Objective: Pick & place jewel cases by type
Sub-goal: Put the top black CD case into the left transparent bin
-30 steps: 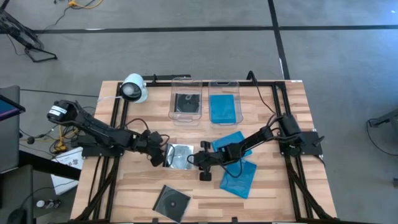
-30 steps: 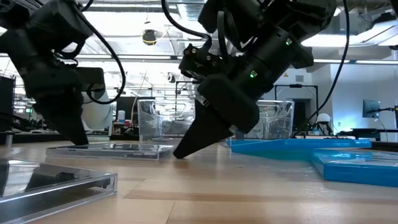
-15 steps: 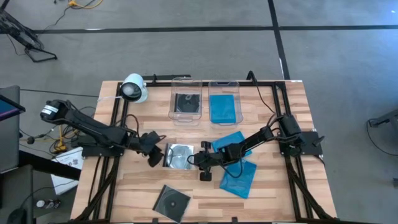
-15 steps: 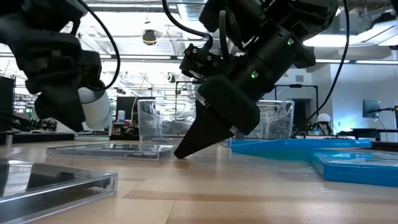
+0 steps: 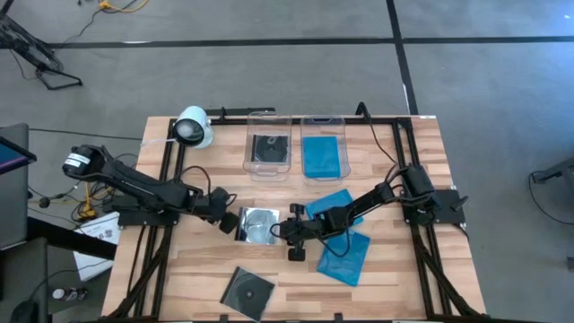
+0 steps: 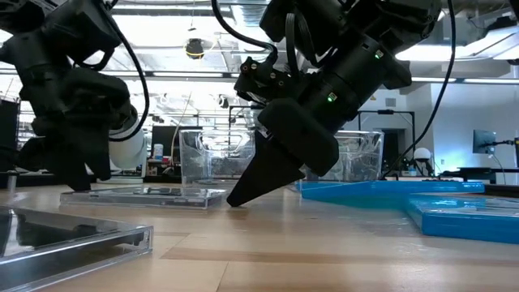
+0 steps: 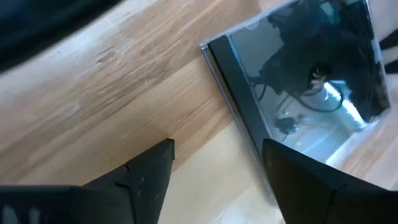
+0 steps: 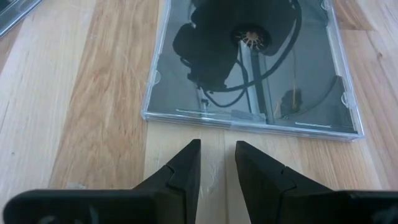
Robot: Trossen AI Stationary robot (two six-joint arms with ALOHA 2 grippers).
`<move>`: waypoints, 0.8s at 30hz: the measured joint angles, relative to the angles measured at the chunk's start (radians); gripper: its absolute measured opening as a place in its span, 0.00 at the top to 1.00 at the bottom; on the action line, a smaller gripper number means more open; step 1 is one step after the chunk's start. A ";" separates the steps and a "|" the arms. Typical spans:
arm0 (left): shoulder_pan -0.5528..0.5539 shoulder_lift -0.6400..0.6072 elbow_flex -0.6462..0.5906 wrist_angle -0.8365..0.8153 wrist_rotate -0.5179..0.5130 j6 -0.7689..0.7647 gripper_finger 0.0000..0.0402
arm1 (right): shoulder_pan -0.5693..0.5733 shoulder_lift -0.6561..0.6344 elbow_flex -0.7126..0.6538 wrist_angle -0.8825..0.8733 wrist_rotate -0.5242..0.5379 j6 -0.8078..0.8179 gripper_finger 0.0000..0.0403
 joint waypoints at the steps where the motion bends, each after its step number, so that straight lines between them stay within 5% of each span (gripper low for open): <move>1: 0.000 0.012 0.002 0.018 0.003 -0.012 0.37 | 0.000 0.000 0.000 0.000 0.000 -0.001 0.76; 24: -0.014 0.036 -0.004 0.151 -0.019 -0.113 0.35 | 0.000 0.000 0.000 -0.002 -0.002 0.000 0.76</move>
